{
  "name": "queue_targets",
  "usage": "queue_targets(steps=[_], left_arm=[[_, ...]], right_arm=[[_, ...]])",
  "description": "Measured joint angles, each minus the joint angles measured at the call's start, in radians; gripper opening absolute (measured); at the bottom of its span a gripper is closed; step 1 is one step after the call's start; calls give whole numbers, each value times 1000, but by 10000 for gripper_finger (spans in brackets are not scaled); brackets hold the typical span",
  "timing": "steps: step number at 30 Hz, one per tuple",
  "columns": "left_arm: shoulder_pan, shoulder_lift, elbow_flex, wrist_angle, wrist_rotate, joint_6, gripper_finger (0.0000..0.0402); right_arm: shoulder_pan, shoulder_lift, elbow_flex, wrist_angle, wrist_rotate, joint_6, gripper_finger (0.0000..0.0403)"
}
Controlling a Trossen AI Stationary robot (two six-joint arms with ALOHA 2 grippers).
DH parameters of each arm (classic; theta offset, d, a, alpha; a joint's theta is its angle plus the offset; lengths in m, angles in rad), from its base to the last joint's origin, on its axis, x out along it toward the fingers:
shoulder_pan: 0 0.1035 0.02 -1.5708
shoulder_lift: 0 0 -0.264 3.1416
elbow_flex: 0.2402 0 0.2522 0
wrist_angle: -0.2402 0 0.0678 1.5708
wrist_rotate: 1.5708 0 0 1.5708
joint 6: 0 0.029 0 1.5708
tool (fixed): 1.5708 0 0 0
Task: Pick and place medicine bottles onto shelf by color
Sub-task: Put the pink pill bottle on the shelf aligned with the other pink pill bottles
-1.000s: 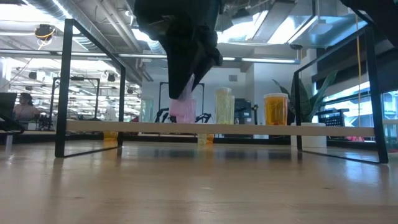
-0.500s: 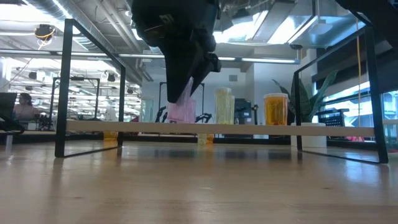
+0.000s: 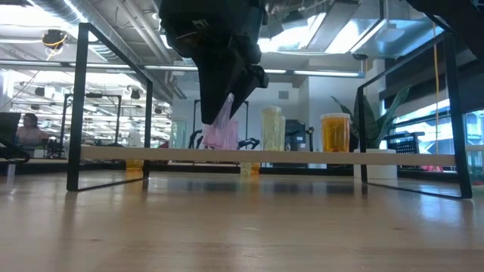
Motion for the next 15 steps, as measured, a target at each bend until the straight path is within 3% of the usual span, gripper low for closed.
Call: queue_targets(steps=[15], left_arm=[[0,0,0,0,0,0,185]], right_arm=[[0,0,0,0,0,-31,195]])
